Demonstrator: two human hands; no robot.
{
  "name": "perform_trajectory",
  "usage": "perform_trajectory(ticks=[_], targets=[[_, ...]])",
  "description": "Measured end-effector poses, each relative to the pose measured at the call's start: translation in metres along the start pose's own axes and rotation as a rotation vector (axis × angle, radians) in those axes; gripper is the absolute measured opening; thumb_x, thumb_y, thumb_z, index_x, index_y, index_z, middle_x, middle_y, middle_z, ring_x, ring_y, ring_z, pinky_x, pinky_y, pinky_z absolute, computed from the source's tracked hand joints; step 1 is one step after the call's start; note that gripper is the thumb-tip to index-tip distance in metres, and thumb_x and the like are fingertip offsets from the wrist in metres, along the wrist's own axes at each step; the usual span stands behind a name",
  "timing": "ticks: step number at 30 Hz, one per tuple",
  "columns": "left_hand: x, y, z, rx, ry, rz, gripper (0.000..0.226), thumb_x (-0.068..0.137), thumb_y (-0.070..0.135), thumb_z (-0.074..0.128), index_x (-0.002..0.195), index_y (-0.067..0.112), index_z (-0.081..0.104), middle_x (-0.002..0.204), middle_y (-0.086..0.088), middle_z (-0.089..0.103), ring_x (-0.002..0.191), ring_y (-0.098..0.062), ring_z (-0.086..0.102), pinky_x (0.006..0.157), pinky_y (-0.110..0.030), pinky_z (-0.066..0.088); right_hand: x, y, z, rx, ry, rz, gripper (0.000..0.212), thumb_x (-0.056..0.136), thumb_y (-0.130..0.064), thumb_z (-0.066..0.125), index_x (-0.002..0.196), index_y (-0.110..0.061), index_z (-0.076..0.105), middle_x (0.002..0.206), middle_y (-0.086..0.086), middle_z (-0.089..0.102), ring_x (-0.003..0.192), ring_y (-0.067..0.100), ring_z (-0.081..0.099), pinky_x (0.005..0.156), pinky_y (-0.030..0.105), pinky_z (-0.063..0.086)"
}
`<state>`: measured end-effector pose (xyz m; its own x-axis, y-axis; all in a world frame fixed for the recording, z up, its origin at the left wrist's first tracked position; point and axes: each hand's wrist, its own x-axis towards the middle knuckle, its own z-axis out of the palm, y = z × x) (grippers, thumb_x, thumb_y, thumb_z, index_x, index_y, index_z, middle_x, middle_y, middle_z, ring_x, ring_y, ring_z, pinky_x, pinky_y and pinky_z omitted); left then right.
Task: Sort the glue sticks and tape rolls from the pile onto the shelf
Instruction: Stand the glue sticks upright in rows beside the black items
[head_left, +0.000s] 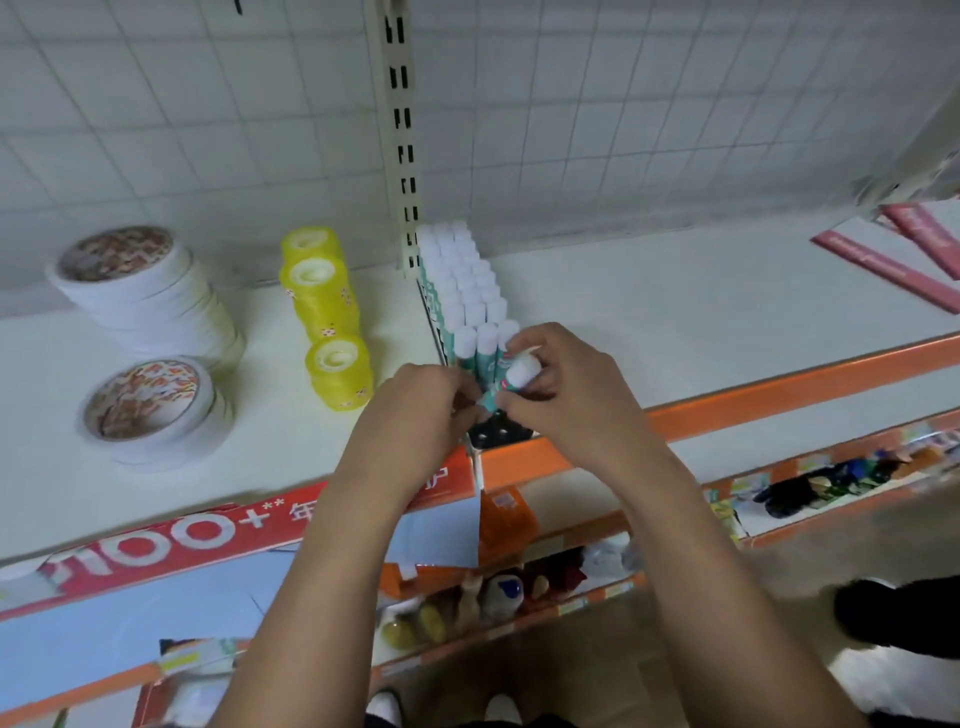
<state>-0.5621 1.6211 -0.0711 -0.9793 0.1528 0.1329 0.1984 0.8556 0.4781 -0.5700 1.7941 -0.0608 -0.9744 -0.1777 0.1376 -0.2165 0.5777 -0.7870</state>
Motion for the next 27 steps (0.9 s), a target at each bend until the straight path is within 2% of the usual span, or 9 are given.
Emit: perform_trajectory(ticks=[3,5,8,13,22,27], targets=[[-0.002,0.010,0.007,0.010,0.041,-0.010,0.013,0.083,0.032,0.070,0.092,0.024,0.072,0.086,-0.001,0.072,0.087,-0.024,0.064,0.072,-0.039,0.052,0.006,0.002,-0.002,0.025,0.112,0.002,0.029,0.075,-0.027,0.081,0.096,-0.030,0.061,0.083,-0.021,0.065,0.077,-0.014,0.061,0.063,-0.001,0.040],[-0.004,0.013,0.011,0.026,0.068,-0.025,0.018,0.081,0.031,0.072,0.097,0.025,0.073,0.094,0.000,0.071,0.092,-0.024,0.062,0.074,-0.038,0.051,0.009,0.005,-0.005,-0.025,0.187,-0.027,0.022,0.078,-0.025,0.079,0.091,-0.029,0.062,0.083,-0.020,0.066,0.078,-0.011,0.062,0.067,-0.001,0.041],[-0.006,0.016,0.018,0.086,0.069,-0.017,0.020,0.081,0.030,0.072,0.100,0.023,0.075,0.102,-0.002,0.066,0.099,-0.026,0.058,0.081,-0.039,0.048,0.012,0.009,-0.006,-0.092,0.197,-0.067,0.018,0.081,-0.020,0.077,0.095,-0.020,0.066,0.087,-0.013,0.068,0.078,-0.003,0.063,0.072,-0.001,0.042],[-0.007,0.017,0.022,0.133,0.076,-0.034,0.019,0.084,0.029,0.070,0.101,0.025,0.076,0.105,-0.001,0.064,0.101,-0.024,0.057,0.084,-0.039,0.046,0.013,0.017,0.007,-0.116,0.181,-0.093,0.016,0.082,-0.016,0.075,0.097,-0.013,0.069,0.090,-0.002,0.071,0.080,0.008,0.065,0.075,0.020,0.051],[-0.009,0.014,0.026,0.173,0.069,-0.028,0.020,0.088,0.033,0.064,0.104,0.026,0.074,0.110,0.002,0.060,0.103,-0.022,0.056,0.086,-0.038,0.045,0.011,0.023,0.025,-0.138,0.245,-0.084,0.015,0.084,-0.018,0.074,0.097,-0.012,0.069,0.085,-0.004,0.069,0.074,0.006,0.061,0.071,0.017,0.048],[-0.008,0.013,0.023,0.192,0.079,-0.003,0.021,0.088,0.037,0.063,0.105,0.030,0.073,0.111,0.005,0.062,0.106,-0.021,0.053,0.084,-0.035,0.042,0.011,0.021,0.025,-0.157,0.247,-0.065,0.017,0.084,-0.019,0.074,0.100,-0.012,0.069,0.090,-0.001,0.071,0.079,0.010,0.063,0.076,0.028,0.055]])
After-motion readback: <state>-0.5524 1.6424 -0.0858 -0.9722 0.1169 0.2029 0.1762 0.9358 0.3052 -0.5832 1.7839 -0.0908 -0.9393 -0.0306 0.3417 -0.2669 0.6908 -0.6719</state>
